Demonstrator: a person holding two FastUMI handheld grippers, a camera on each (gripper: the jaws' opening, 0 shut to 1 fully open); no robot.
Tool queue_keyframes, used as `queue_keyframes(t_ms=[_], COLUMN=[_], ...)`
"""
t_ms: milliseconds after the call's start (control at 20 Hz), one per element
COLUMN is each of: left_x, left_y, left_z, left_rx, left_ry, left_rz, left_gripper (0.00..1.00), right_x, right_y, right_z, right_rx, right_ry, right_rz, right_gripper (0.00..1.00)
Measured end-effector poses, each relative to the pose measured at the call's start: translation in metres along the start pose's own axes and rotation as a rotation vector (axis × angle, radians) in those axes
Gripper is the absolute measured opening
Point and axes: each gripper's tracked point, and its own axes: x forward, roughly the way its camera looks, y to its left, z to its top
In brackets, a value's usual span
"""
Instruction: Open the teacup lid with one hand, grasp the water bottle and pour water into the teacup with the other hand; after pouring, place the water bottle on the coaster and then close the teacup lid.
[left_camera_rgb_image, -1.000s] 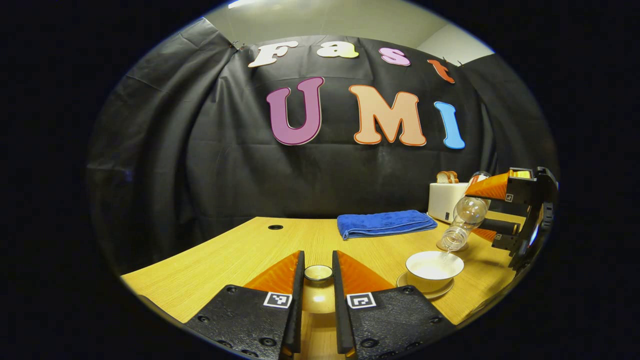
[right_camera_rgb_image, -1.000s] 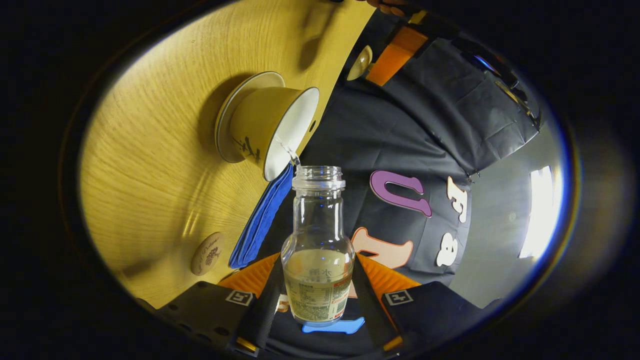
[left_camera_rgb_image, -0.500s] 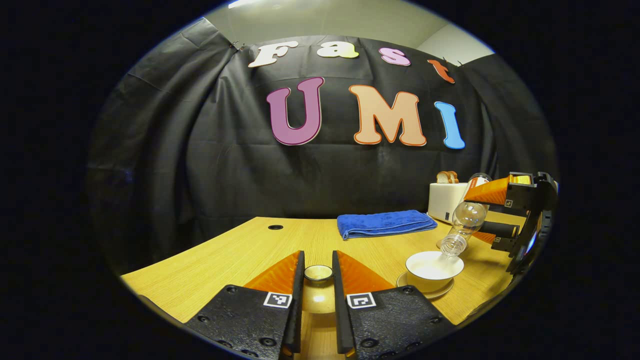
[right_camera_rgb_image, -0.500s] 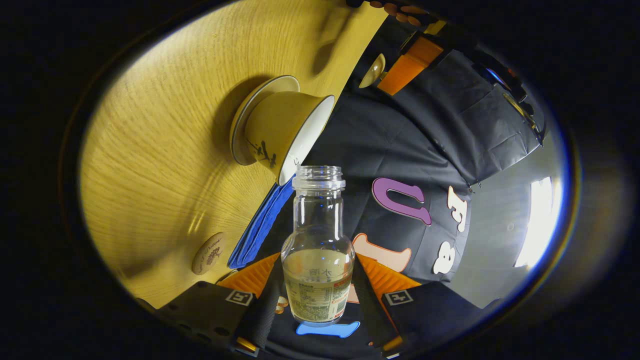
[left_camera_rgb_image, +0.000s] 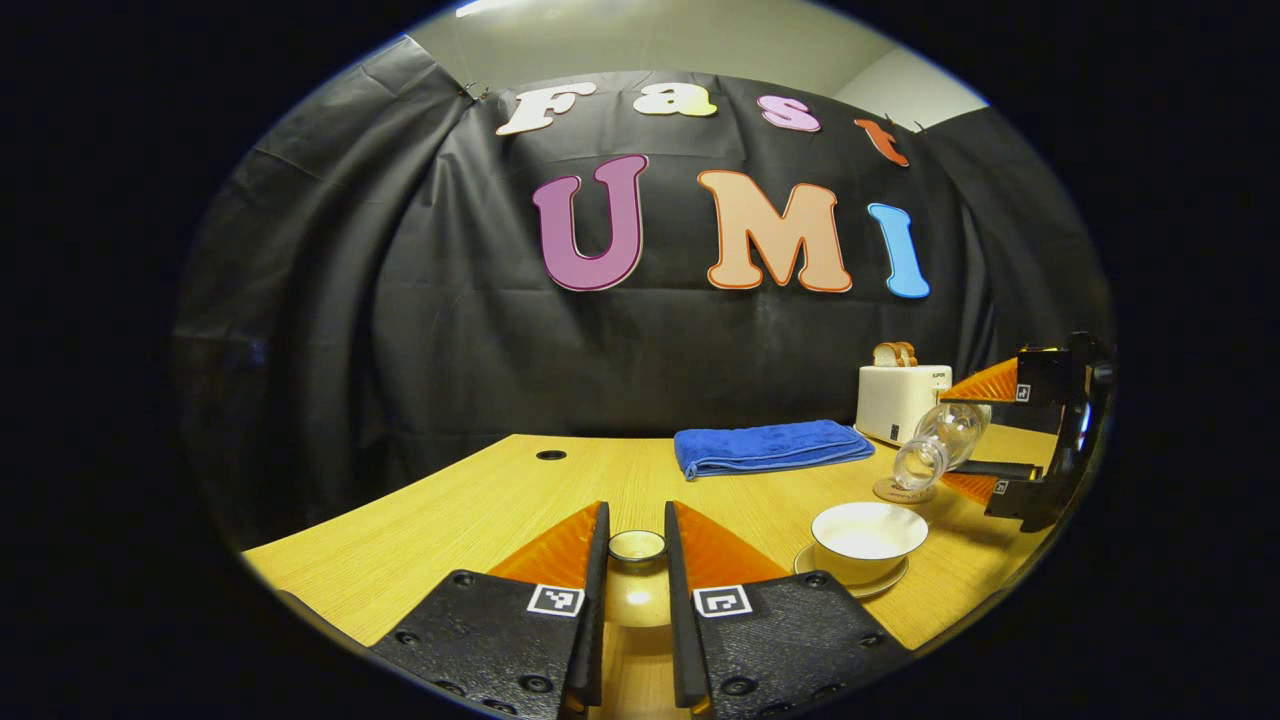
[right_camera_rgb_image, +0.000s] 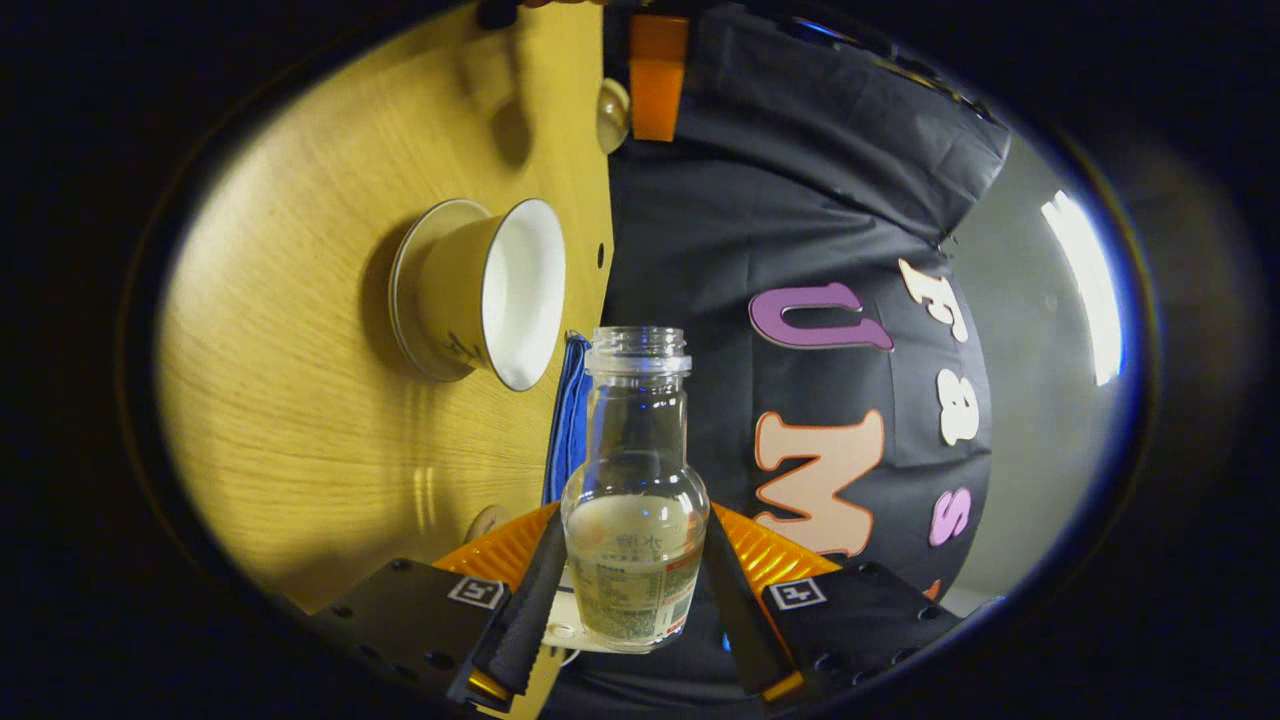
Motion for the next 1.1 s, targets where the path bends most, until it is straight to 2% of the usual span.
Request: queue_keyframes(t_ms=[50, 100, 200, 250, 300, 550, 750, 850, 900, 1100], left_x=[0.000, 0.001, 0.000, 0.000, 0.001, 0.002, 0.003, 0.002, 0.002, 0.001], left_y=[0.000, -0.001, 0.001, 0.000, 0.000, 0.002, 0.002, 0.002, 0.002, 0.002], left_z=[0.000, -0.001, 0.000, 0.000, -0.001, 0.000, -0.001, 0.000, -0.001, -0.001], left_rx=[0.000, 0.000, 0.000, 0.000, 0.000, 0.000, 0.000, 0.000, 0.000, 0.000], left_ry=[0.000, 0.000, 0.000, 0.000, 0.000, 0.000, 0.000, 0.000, 0.000, 0.000], left_rz=[0.000, 0.000, 0.000, 0.000, 0.000, 0.006, 0.006, 0.006, 0.006, 0.006], left_gripper=[0.25, 0.25, 0.25, 0.25, 0.25, 0.25, 0.25, 0.25, 0.25, 0.25], right_x=[-0.001, -0.003, -0.003, -0.004, -0.004, -0.011, -0.014, -0.009, -0.006, 0.008], right_y=[0.002, 0.003, 0.003, 0.003, 0.000, -0.016, -0.025, -0.024, -0.023, -0.022], right_z=[-0.003, -0.007, -0.017, -0.021, -0.026, -0.045, -0.062, -0.070, -0.076, -0.096], right_rx=[0.062, 0.125, 0.258, 0.326, 0.406, 0.697, 0.872, 0.986, 1.048, 1.286], right_ry=[0.012, 0.024, 0.053, 0.065, 0.074, 0.081, 0.083, 0.084, 0.090, 0.105], right_rz=[0.008, 0.019, 0.028, 0.030, 0.026, -0.043, -0.092, -0.095, -0.092, -0.090], right_gripper=[0.80, 0.77, 0.82, 0.77, 0.82, 0.79, 0.78, 0.78, 0.82, 0.80])
